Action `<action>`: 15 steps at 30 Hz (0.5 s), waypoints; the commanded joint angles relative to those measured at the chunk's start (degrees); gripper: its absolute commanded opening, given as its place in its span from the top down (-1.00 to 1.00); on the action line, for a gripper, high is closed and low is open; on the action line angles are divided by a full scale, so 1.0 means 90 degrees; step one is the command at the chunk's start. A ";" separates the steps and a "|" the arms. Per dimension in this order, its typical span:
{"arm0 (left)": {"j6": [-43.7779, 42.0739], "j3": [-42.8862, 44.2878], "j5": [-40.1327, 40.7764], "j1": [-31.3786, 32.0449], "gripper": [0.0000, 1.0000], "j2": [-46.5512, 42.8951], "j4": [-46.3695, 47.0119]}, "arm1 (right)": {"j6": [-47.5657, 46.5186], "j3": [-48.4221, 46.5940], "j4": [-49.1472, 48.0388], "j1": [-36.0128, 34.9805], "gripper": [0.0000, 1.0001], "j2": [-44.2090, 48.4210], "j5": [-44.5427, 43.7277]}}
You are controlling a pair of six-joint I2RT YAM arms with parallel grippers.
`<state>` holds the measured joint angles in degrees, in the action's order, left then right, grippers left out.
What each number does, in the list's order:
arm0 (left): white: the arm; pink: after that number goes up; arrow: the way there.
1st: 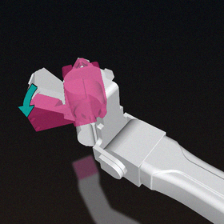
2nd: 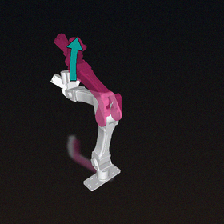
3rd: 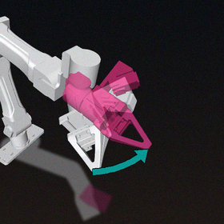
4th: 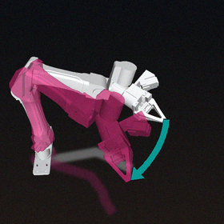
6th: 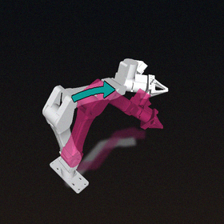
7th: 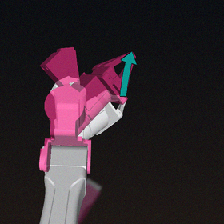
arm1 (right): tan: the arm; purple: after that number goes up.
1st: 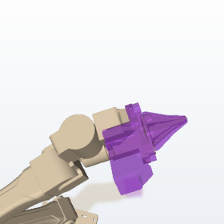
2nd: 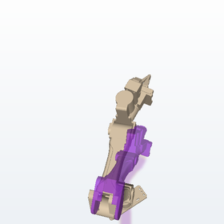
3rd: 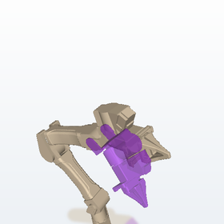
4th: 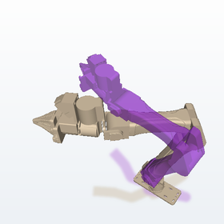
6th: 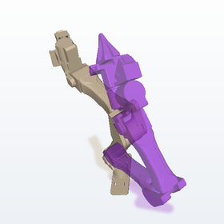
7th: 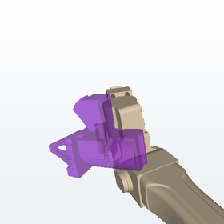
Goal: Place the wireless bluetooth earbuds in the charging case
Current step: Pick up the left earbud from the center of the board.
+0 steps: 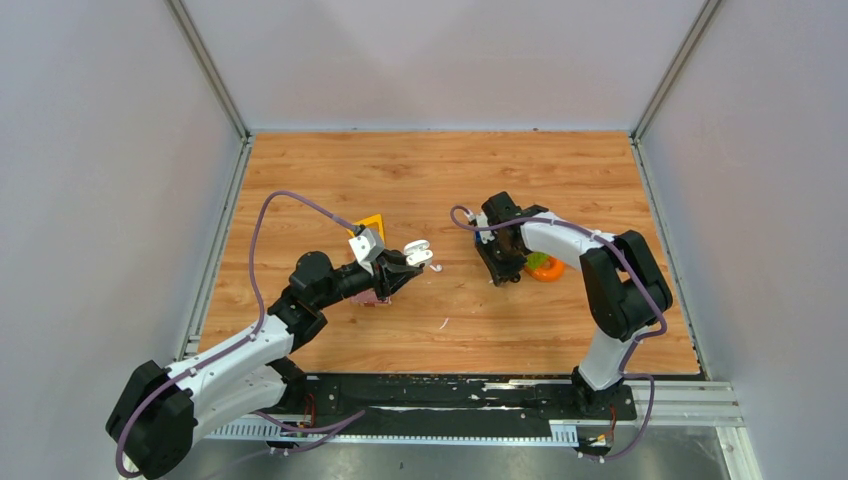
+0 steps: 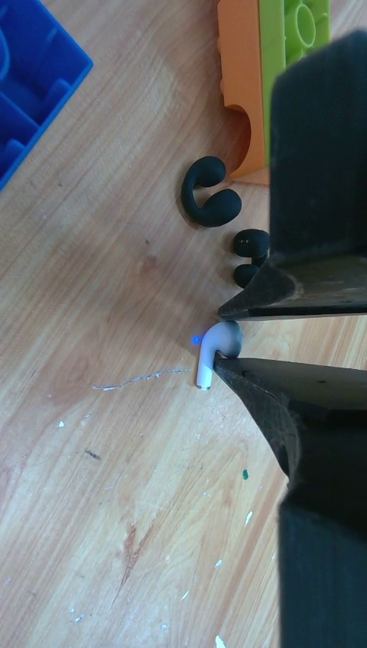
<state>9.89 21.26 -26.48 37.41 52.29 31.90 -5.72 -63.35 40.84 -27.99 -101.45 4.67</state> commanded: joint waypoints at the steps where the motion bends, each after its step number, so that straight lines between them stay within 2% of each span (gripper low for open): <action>1: -0.0093 0.0184 -0.0071 -0.0020 1.00 -0.0073 0.0174 | -0.0190 0.0125 -0.0182 0.0027 0.53 -0.0227 0.0144; 3: -0.0093 0.0184 -0.0066 -0.0025 1.00 -0.0070 0.0167 | -0.0210 0.0134 -0.0199 0.0024 0.58 -0.0229 0.0145; 7: -0.0093 0.0179 -0.0064 -0.0022 1.00 -0.0084 0.0159 | -0.0281 0.0131 -0.0169 0.0026 0.88 -0.0055 0.0143; 15: -0.0070 0.0187 -0.0046 -0.0020 1.00 -0.0079 0.0170 | -0.0548 0.0166 -0.0018 0.0019 1.00 0.1107 -0.0002</action>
<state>9.91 21.26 -26.48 37.41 52.27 31.90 -8.34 -61.54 40.75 -27.92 -98.52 5.34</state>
